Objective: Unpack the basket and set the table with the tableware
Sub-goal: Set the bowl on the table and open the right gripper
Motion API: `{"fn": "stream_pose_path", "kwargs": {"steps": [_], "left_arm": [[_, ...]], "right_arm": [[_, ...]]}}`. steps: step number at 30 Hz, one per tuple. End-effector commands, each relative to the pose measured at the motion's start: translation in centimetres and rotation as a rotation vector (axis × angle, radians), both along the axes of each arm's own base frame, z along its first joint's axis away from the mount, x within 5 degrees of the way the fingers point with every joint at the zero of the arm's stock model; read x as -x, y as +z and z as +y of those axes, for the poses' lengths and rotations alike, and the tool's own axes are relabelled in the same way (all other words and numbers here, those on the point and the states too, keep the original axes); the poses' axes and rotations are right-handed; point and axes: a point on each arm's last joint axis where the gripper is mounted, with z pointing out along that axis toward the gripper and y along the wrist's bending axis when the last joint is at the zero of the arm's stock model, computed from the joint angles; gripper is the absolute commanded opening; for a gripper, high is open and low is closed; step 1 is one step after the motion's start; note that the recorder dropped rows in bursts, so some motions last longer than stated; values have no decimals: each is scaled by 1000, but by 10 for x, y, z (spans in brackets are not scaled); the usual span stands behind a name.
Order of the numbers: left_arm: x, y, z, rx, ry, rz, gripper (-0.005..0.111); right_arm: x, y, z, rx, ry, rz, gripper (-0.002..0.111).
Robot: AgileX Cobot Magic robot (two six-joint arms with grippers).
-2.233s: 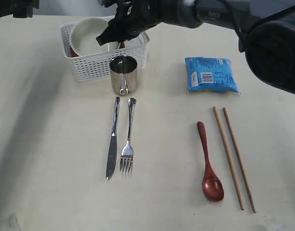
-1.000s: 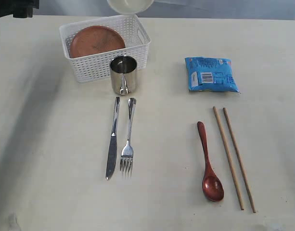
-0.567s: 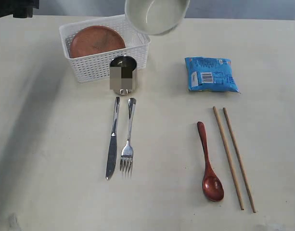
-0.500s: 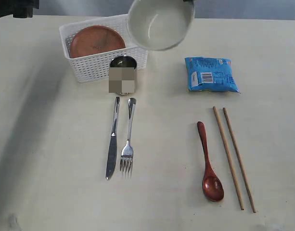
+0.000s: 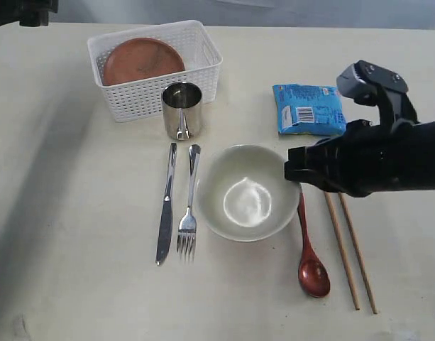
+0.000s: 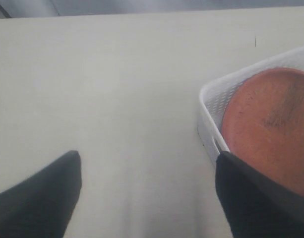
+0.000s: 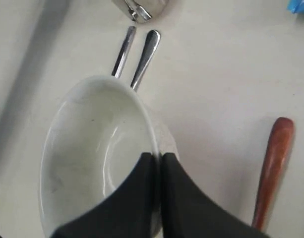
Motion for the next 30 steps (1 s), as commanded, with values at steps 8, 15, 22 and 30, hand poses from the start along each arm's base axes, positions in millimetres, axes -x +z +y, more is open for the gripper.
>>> {"fn": "stream_pose_path", "kwargs": {"steps": [8, 15, 22, 30], "left_arm": [[2, 1, 0, 15, 8, -4, 70], [2, 1, 0, 15, 8, -4, 70], [2, 0, 0, 15, 8, 0, 70], [0, -5, 0, 15, 8, 13, 70]], "right_arm": [[6, -12, -6, -29, -73, -19, 0], [7, -13, -6, -41, -90, -6, 0], [6, -18, -8, -24, -122, 9, 0], [0, -27, -6, -35, -147, 42, 0]]}}
